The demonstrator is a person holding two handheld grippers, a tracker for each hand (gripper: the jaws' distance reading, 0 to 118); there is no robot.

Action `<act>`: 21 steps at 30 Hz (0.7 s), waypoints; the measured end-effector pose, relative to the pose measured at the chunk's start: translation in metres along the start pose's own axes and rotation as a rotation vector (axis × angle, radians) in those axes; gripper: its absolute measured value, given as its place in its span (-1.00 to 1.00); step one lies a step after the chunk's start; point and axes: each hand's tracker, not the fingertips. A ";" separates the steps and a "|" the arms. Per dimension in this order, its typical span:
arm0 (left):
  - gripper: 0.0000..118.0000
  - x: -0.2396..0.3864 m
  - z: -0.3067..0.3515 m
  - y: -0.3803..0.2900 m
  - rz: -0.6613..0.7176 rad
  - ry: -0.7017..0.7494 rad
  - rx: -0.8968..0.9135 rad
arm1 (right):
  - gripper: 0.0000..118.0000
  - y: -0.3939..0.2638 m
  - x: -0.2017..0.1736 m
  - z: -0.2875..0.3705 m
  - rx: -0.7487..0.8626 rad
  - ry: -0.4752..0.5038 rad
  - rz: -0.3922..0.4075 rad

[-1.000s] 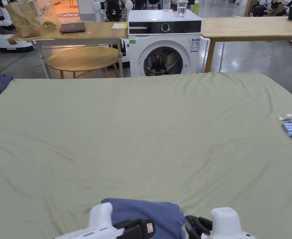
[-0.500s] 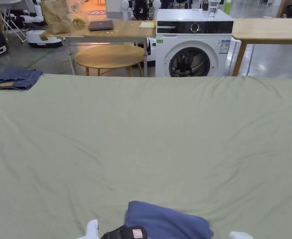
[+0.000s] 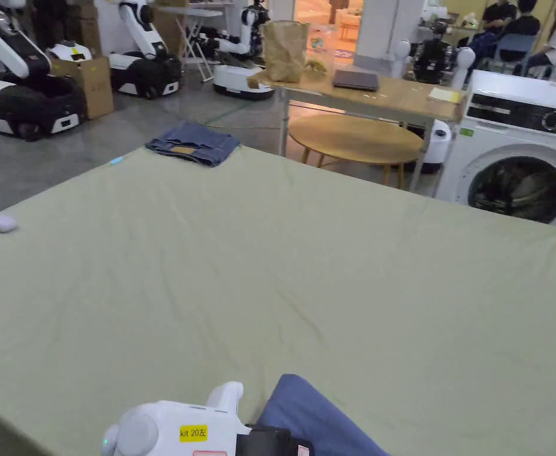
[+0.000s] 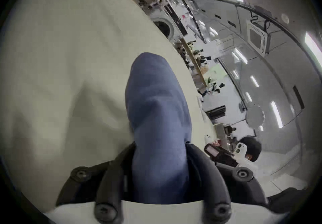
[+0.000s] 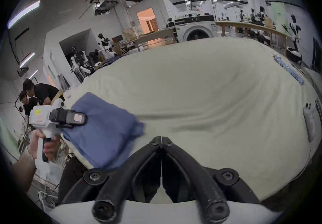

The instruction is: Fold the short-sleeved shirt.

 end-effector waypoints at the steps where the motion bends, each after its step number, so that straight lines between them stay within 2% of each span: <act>1: -0.60 -0.014 0.021 0.016 -0.020 0.058 0.002 | -1.00 0.002 -0.008 -0.004 -0.001 0.009 0.008; 8: -0.60 -0.101 0.145 0.131 -0.035 0.341 0.020 | -1.00 0.006 -0.051 -0.028 -0.025 0.056 0.046; 10: -0.60 -0.123 0.166 0.152 -0.001 0.430 0.036 | -1.00 0.006 -0.057 -0.036 -0.043 0.060 0.056; 14: -0.55 -0.156 0.182 0.159 0.119 0.349 0.055 | -1.00 0.006 -0.068 -0.049 -0.075 0.059 0.078; 15: -0.25 -0.156 0.184 0.158 0.113 0.365 0.058 | -1.00 0.007 -0.071 -0.052 -0.082 0.059 0.081; 17: 0.81 -0.155 0.201 0.156 0.073 0.380 0.093 | -1.00 0.010 -0.075 -0.054 -0.086 0.062 0.093; 18: 0.94 -0.153 0.211 0.155 0.071 0.370 0.127 | -1.00 0.012 -0.077 -0.054 -0.085 0.064 0.100; 21: 0.94 -0.155 0.250 0.158 0.113 0.359 0.249 | -1.00 0.015 -0.081 -0.055 -0.080 0.071 0.114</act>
